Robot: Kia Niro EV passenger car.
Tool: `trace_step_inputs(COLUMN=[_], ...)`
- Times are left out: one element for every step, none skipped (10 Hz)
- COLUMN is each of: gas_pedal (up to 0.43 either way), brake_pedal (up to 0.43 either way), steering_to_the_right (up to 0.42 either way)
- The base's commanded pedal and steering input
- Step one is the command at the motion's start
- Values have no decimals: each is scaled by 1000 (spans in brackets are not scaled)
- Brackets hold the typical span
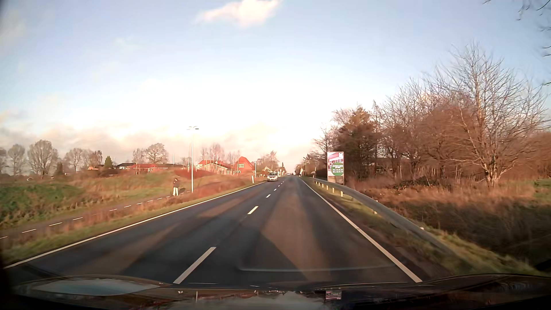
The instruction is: Follow the waypoints while adhering to traffic rules and regulations
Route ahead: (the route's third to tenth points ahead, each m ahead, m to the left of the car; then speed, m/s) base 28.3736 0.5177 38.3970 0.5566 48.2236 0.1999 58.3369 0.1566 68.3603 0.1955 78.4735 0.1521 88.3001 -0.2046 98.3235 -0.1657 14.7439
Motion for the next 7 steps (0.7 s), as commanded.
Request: trace_step_inputs(gas_pedal=[169,169,177,177,177,177,177], brake_pedal=[0,0,0,0,0,0,0], steering_to_the_right=[6,6,6,5,5,5,5])
